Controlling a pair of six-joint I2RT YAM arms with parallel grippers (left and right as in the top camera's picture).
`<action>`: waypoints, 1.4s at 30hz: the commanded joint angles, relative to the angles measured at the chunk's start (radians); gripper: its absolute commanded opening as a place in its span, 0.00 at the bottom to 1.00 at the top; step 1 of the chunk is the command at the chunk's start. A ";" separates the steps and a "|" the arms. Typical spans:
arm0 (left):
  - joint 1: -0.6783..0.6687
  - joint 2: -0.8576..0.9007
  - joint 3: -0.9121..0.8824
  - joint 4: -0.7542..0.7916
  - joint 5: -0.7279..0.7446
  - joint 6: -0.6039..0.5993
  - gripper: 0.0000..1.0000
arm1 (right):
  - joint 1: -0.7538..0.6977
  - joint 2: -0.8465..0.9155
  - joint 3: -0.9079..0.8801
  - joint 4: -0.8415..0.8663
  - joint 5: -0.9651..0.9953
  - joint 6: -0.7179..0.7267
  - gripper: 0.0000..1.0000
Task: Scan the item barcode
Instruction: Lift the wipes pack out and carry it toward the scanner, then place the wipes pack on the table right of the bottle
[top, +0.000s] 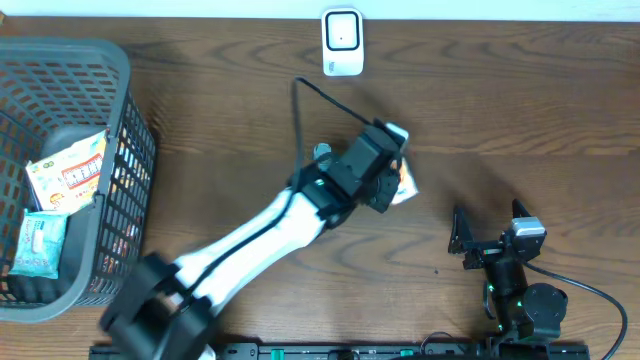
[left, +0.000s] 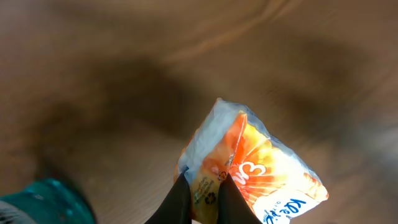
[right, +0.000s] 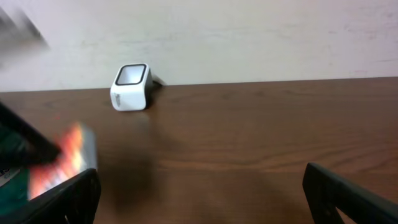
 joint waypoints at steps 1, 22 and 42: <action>0.002 0.115 0.012 0.001 -0.053 -0.031 0.07 | 0.004 0.000 -0.002 -0.004 -0.006 -0.009 0.99; -0.035 0.339 0.012 0.000 -0.053 -0.077 0.51 | 0.004 0.000 -0.002 -0.004 -0.006 -0.009 0.99; -0.035 0.063 0.017 -0.195 -0.163 -0.075 0.98 | 0.004 0.000 -0.002 -0.004 -0.006 -0.009 0.99</action>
